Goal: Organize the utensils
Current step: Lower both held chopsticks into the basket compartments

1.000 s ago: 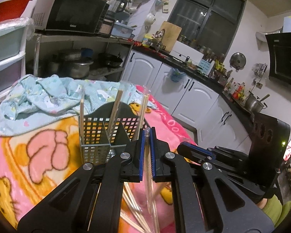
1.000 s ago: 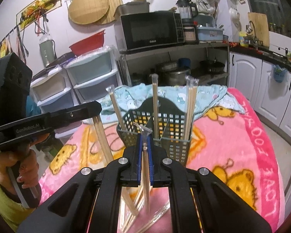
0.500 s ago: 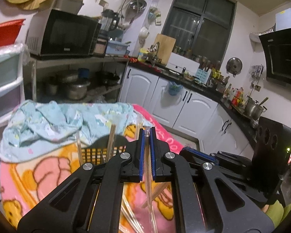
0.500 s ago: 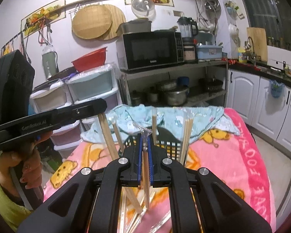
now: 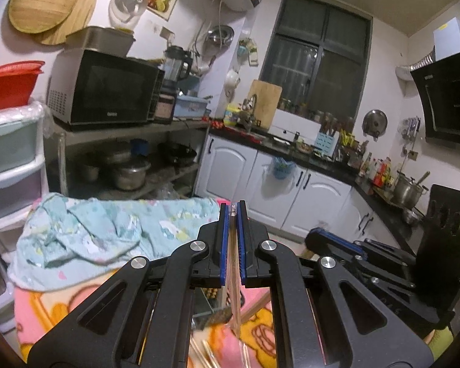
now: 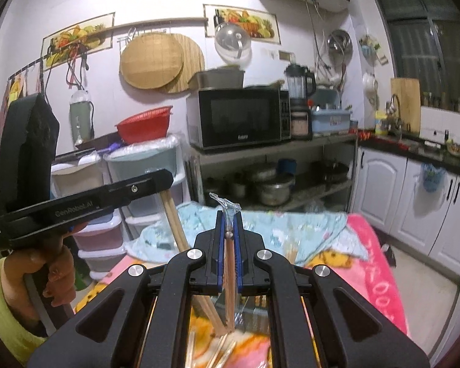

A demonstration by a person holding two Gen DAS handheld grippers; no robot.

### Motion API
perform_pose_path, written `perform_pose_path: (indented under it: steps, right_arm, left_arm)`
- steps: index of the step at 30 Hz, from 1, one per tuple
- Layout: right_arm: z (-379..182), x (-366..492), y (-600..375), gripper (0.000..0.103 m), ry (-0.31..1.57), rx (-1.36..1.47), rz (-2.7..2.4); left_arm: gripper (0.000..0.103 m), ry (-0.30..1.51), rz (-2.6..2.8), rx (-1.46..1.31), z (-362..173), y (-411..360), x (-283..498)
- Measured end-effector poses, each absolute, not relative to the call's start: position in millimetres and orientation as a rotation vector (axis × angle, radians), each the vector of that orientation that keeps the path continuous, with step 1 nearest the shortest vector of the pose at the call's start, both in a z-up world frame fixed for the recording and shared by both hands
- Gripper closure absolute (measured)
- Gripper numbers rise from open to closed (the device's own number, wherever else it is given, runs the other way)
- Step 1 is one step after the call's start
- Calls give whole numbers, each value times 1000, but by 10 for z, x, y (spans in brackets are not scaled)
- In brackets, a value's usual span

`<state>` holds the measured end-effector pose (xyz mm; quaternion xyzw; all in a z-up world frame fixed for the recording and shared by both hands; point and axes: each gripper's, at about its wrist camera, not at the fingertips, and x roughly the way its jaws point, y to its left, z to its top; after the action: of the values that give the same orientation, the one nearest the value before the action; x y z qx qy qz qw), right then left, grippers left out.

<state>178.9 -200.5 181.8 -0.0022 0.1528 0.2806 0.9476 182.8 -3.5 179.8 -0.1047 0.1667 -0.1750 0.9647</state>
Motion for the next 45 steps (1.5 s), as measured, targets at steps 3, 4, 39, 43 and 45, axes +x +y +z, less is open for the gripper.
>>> perform_pose_path:
  steps: [3, 4, 39, 43, 45]
  right_arm:
    - [1932, 1819, -2007, 97, 277, -13, 556]
    - [1962, 1833, -2004, 97, 268, -14, 552]
    - [1683, 2520, -1932, 97, 318, 33, 494]
    - [1601, 2561, -1900, 97, 341, 32, 489]
    - [1548, 2582, -1908, 97, 354, 37, 489]
  left_arm:
    - [100, 309, -332, -208, 1873, -7, 1846]
    - [100, 298, -324, -202, 1898, -5, 1850]
    - [100, 365, -209, -153, 1365, -9, 2432]
    - [100, 393, -217, -165, 1265, 2, 2467]
    - [100, 400, -220, -171, 1222, -9, 2468]
